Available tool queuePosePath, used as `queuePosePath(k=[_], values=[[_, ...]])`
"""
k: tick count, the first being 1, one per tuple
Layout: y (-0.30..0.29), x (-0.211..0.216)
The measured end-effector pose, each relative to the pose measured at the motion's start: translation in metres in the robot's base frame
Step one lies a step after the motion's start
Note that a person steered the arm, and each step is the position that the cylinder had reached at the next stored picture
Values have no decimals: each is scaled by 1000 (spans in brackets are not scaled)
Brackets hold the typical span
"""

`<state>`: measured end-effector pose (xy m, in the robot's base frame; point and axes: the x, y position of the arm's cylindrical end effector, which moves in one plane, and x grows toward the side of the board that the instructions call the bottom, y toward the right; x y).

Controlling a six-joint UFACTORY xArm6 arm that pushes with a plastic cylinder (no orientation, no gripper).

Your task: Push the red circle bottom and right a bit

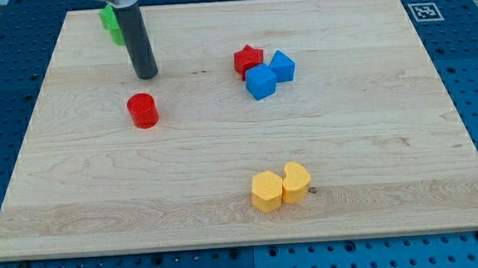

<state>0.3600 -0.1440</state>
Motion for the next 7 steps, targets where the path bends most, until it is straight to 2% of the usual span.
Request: queuePosePath(k=[2,4,7], values=[[-16,28],[-18,75],[-51,104]])
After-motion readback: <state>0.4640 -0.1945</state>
